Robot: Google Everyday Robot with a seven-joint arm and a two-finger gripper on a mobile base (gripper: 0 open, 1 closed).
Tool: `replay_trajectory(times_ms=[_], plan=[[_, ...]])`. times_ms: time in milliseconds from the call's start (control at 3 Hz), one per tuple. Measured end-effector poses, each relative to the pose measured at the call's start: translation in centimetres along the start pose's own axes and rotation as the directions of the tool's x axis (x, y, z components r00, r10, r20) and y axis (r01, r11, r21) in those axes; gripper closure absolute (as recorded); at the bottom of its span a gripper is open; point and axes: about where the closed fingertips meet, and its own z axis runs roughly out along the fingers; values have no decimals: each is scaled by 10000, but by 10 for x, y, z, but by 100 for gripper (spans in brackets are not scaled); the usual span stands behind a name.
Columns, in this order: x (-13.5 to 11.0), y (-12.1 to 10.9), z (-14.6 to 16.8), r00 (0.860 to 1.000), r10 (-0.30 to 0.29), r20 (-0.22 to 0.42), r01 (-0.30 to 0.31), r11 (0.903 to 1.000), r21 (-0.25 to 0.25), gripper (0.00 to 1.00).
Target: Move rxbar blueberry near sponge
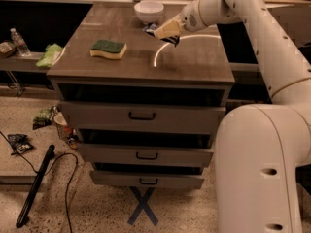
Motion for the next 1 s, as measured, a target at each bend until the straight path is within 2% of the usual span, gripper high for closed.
replay_trajectory(times_ms=[333, 667, 1000], plan=[[9, 16, 42, 9986, -189, -496, 174, 9994, -293, 100], [15, 32, 73, 9951, -409, -896, 349, 9971, -682, 82], [12, 47, 92, 9924, -673, -1031, 561, 9926, -1074, 59]])
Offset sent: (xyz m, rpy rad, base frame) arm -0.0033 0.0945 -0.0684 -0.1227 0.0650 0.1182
